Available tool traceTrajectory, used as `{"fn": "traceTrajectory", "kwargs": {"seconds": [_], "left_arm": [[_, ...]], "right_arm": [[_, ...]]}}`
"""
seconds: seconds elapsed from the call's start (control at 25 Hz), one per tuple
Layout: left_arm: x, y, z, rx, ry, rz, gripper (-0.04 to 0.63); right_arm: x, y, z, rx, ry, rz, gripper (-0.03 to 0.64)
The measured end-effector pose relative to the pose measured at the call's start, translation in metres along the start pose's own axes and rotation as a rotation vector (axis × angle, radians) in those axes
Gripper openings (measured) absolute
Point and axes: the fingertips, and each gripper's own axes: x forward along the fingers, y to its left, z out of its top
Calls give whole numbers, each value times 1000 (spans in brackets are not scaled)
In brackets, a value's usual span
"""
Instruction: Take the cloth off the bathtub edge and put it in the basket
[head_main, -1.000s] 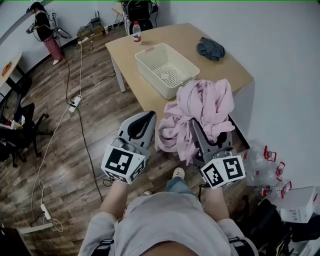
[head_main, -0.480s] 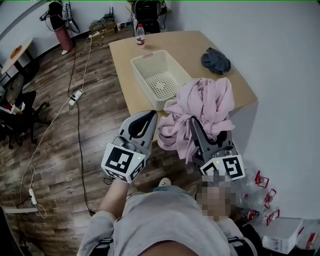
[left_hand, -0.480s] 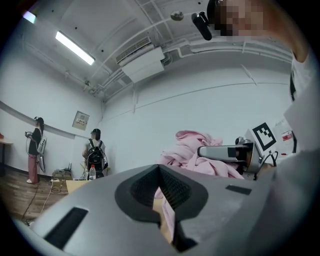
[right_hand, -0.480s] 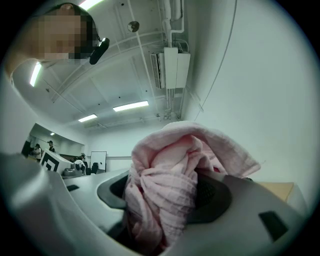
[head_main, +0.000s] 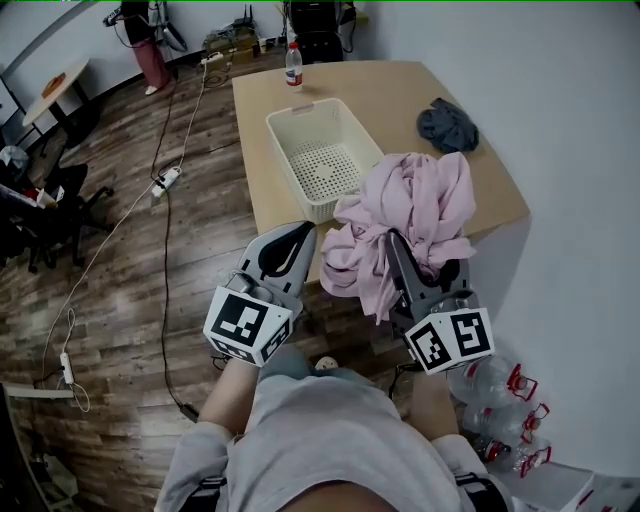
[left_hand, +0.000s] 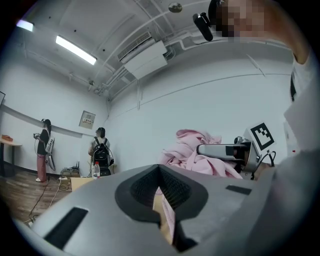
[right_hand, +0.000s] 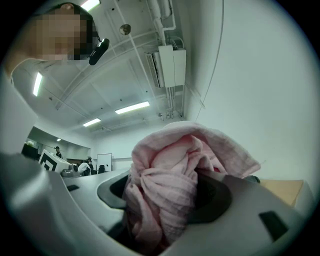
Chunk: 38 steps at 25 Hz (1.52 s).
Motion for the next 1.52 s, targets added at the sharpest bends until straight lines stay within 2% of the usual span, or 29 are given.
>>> {"fn": "traceTrajectory", "kwargs": {"seconds": [0.44,0.68,1.04,1.28,1.52], "left_arm": [[45,28,2,16,27,7,-3],[89,91,12,3,32,14,-3],[84,91,5,27,-11,29,-3],[113,147,4,8,-16,38,-3],[121,168,-5,-9,9,70,-3]], "right_arm": [[42,-26,-2,24,8,10,293],[121,-43,7,13,18,20,293],[120,-40,9,-16,-33,47,293],[184,-47,5,-27,-30,50,293],[213,-50,-4,-16,-3,76,293]]}}
